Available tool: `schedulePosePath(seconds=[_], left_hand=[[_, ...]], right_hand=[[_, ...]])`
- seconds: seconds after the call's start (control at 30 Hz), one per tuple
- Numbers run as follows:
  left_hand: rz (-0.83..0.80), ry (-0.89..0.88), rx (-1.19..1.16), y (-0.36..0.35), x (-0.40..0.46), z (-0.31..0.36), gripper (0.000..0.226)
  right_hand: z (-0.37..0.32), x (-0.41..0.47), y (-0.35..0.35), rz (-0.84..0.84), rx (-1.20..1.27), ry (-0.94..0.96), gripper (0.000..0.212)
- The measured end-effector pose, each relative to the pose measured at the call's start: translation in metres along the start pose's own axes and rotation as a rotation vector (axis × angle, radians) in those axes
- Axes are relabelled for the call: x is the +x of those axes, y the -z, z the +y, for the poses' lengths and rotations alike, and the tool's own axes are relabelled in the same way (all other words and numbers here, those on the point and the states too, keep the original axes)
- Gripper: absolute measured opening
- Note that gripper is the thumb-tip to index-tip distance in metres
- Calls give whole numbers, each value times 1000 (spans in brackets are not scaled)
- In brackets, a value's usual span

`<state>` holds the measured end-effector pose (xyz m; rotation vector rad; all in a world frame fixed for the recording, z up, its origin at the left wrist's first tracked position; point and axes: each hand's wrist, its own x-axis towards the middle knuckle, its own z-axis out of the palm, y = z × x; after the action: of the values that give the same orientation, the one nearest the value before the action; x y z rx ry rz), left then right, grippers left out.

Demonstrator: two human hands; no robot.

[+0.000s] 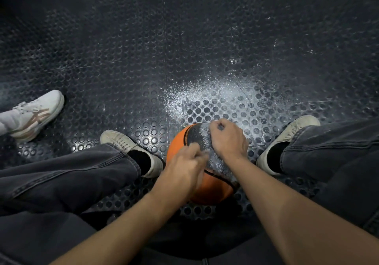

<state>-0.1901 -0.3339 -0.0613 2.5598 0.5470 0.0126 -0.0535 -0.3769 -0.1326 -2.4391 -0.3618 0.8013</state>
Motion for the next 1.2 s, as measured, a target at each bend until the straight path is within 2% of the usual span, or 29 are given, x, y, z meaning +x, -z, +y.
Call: schedulePosePath(seconds=[0.07, 0.2, 0.27, 0.33, 0.4, 0.53, 0.6, 0.7, 0.73, 0.8, 0.9, 0.97, 1.07, 1.13, 1.2], left_hand=[[-7, -43, 1, 5, -5, -1, 17], [133, 140, 45, 3, 25, -17, 22], [119, 79, 49, -3, 12, -8, 16], [33, -31, 32, -6, -11, 7, 7], [13, -65, 19, -3, -13, 3, 10], [158, 87, 17, 0, 19, -19, 22], [111, -12, 29, -3, 9, -16, 21], [-106, -236, 35, 1, -16, -5, 16], [-129, -274, 52, 3, -14, -8, 14], [-61, -223, 42, 3, 3, -16, 18], [145, 24, 18, 2, 20, -24, 27], [111, 18, 15, -1, 9, -18, 24], [-79, -145, -5, 4, -11, -14, 22], [-61, -87, -8, 9, -3, -25, 33], [64, 93, 12, 11, 22, -40, 32]], right_hand=[[2, 0, 0, -29, 6, 36, 28], [-3, -3, -4, -22, 3, 29, 25], [-5, -3, -3, 15, 8, 5, 26], [-2, -3, 1, 5, 25, -2, 25], [1, -1, 2, -24, 35, 30, 26], [0, 0, -3, -13, 75, 9, 28], [-2, -2, -2, 18, 65, 2, 28], [3, -3, 4, -17, 46, 29, 28], [2, -4, 6, -35, 34, 49, 27], [3, -6, 7, -65, 19, 78, 26], [1, -11, 2, -35, 12, 84, 22], [-1, -12, 0, -25, 4, 78, 22], [2, -8, 1, -69, -2, 100, 23], [0, -9, 2, -99, -20, 149, 18], [-4, -11, -1, -120, -47, 174, 15]])
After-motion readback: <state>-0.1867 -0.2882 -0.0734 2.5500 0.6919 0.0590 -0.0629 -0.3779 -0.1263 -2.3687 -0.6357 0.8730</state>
